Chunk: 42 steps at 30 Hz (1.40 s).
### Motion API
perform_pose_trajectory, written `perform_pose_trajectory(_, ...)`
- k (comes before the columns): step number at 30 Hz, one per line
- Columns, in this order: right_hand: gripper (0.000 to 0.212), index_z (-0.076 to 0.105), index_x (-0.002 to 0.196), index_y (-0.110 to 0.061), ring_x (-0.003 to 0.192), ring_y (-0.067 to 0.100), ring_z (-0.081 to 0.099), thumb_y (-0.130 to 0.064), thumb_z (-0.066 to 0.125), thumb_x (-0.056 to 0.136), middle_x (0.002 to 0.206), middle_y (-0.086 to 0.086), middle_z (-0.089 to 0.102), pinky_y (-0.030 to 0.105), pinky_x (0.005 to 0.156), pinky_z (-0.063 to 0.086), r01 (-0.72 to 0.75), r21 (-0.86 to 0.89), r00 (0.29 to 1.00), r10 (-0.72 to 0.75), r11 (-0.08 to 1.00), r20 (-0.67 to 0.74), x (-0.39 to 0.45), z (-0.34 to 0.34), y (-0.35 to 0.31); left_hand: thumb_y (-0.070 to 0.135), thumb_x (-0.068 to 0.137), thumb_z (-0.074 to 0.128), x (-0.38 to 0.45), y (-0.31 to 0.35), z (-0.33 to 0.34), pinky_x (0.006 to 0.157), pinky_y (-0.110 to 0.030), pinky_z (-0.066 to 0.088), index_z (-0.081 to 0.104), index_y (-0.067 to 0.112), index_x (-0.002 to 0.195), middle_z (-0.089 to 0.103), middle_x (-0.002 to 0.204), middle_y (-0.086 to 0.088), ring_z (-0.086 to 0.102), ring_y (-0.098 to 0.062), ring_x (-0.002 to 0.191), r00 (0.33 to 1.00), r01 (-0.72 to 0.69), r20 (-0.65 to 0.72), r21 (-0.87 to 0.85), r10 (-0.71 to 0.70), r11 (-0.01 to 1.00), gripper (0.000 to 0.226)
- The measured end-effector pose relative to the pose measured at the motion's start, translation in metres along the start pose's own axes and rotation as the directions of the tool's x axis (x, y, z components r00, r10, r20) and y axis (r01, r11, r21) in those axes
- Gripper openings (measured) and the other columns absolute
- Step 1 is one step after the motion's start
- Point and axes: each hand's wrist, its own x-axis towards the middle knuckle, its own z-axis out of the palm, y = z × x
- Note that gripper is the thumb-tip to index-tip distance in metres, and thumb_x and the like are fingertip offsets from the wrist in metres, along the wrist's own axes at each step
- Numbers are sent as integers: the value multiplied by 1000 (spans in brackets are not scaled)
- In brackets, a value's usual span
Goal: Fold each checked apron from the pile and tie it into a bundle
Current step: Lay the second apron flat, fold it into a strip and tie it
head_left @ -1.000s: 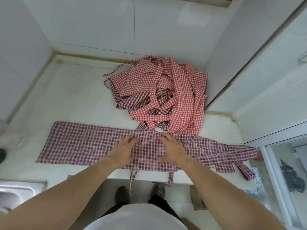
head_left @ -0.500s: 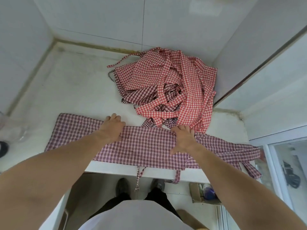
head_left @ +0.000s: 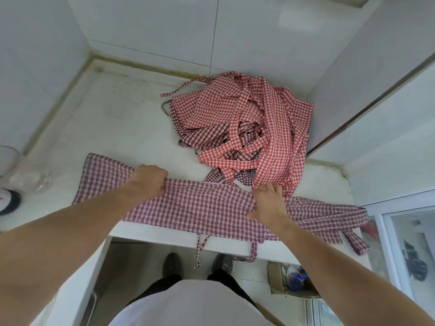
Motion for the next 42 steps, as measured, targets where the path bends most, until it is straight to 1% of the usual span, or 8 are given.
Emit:
perform_pose_trajectory(4,33,65,108,-11,88,19,65,-32,75,85,98,1,68,34,82,52,28,52,998,-25,998,-65,-23,4,-7,37,92,60,-17,3,9,66,-31,44,56,17,104,64,101,0,64,-21,93,985,74,-147,-106,-89,992,24)
perform_pose_trajectory(9,46,67,67,-12,45,15,55,12,83,31,60,-2,60,24,38,43,120,24,979,-114,993,-168,-39,22,-12,5,90,57,-43,3,32,62,-30,44,56,18,107,61,97,3,63,-19,87,978,151,-141,-32,-154,988,22)
perform_pose_trajectory(15,45,70,74,-10,55,18,60,12,82,36,68,1,62,30,43,48,120,26,983,-115,992,-145,-44,37,-17,17,91,62,-71,-16,60,81,-35,49,45,15,124,58,115,-4,58,-23,105,950,305,-30,-137,-312,942,38)
perform_pose_trajectory(20,40,67,110,-7,92,25,65,10,61,74,102,6,67,36,73,53,113,62,992,-108,992,-69,-40,41,-16,16,92,51,-86,-25,82,89,-41,51,37,11,133,52,126,-11,53,-29,113,906,417,26,-236,-423,878,43)
perform_pose_trajectory(26,44,62,123,-8,104,26,61,7,54,82,112,8,63,37,83,51,101,59,995,-100,993,-10,-39,40,-17,13,94,46,-86,-38,91,100,-46,44,33,7,139,40,137,-18,42,-33,124,863,503,43,-175,-503,847,48)
perform_pose_trajectory(34,42,57,126,-13,109,20,57,2,54,87,115,3,60,32,85,49,50,81,997,-55,995,53,-35,37,-20,8,95,44,-72,-71,92,124,-47,10,10,-3,154,11,160,-26,9,-39,150,895,420,-107,-125,-433,899,69)
perform_pose_trajectory(38,41,58,124,-13,106,20,57,3,52,87,113,3,60,31,82,49,28,71,998,-32,997,53,-36,37,-23,10,98,39,-70,-73,103,125,-45,9,-6,-2,155,-6,163,-23,-2,-35,152,909,417,78,-191,-410,889,73)
perform_pose_trajectory(42,41,58,125,-13,106,22,57,0,57,86,113,4,61,32,82,49,25,103,998,-31,994,61,-34,35,-23,27,98,47,-65,-72,103,123,-47,-1,-15,0,154,-19,162,-21,-14,-34,151,895,445,242,-447,-375,776,87)
